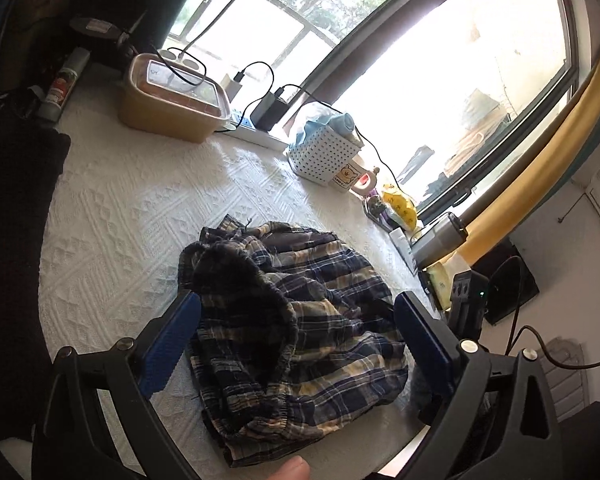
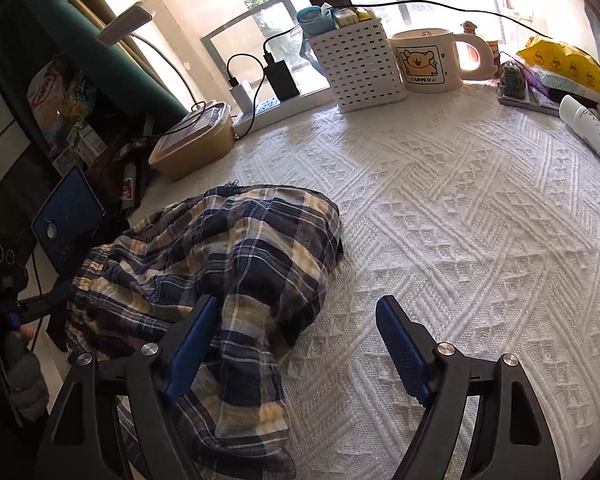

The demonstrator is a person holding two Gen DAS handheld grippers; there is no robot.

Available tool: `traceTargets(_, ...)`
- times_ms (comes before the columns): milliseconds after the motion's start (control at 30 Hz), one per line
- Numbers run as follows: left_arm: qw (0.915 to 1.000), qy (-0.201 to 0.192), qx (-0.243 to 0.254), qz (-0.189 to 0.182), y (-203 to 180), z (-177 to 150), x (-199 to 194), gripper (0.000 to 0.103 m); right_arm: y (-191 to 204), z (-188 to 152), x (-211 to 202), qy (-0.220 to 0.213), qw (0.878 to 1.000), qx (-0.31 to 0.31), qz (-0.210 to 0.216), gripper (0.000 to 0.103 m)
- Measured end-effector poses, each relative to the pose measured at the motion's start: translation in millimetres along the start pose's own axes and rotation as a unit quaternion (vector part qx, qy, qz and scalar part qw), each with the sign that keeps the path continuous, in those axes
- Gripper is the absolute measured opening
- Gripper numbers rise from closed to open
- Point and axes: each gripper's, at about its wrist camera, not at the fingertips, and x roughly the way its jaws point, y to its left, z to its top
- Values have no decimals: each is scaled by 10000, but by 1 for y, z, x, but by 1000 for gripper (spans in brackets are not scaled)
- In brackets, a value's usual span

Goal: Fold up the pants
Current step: 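Grasp the folded pants with both grippers and carry them toward the tablet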

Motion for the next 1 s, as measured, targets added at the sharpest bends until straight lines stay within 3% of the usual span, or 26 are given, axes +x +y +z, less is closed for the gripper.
traceTargets(100, 9975, 555, 11, 443, 2, -8, 27, 97, 1, -1, -2, -50, 10000, -21, 78, 82)
traceTargets(200, 9933, 830, 77, 796, 9, -19, 45, 97, 5, 0, -3, -86, 9998, -64, 175, 82)
traceTargets(300, 9903, 1179, -180, 719, 20, -24, 62, 97, 8, 2, 0, -103, 9995, -107, 270, 82)
traceTargets(433, 9908, 1174, -223, 630, 16, -20, 70, 97, 7, 3, 7, -45, 9994, -66, 341, 82)
traceTargets(533, 9903, 1183, 62, 727, 6, -19, 79, 95, 4, 0, 11, 27, 9991, 20, 420, 82)
traceTargets(600, 9898, 1172, 289, 759, -1, -22, 84, 85, 1, -3, 12, 70, 9987, 91, 495, 82)
traceTargets(633, 9891, 1222, 310, 755, -1, -23, 86, 64, 1, -4, 13, 87, 9985, 115, 535, 82)
traceTargets(667, 9896, 1176, 332, 754, -1, -23, 85, 50, 0, -5, 14, 107, 9982, 143, 568, 82)
traceTargets(733, 9908, 1186, 167, 623, 6, -25, 86, 37, 2, -7, 16, 124, 9980, 135, 601, 81)
traceTargets(767, 9911, 1210, 113, 551, 8, -25, 86, 27, 4, -7, 18, 165, 9978, 109, 640, 78)
traceTargets(833, 9922, 1171, -1, 424, 11, -28, 83, 24, 10, -7, 23, 232, 9979, -22, 601, 65)
traceTargets(867, 9926, 1152, 6, 376, 11, -29, 81, 22, 12, -9, 27, 361, 9970, -19, 683, 43)
traceTargets(900, 9931, 1126, 3, 316, 10, -29, 79, 21, 16, -11, 31, 428, 9966, -41, 706, 29)
traceTargets(967, 9946, 1021, 5, 172, 7, -27, 72, 17, 27, -13, 30, 374, 9966, -254, 691, 15)
traceTargets(1000, 9950, 992, 53, 137, 5, -25, 68, 16, 30, -13, 29, 322, 9967, -226, 710, 13)
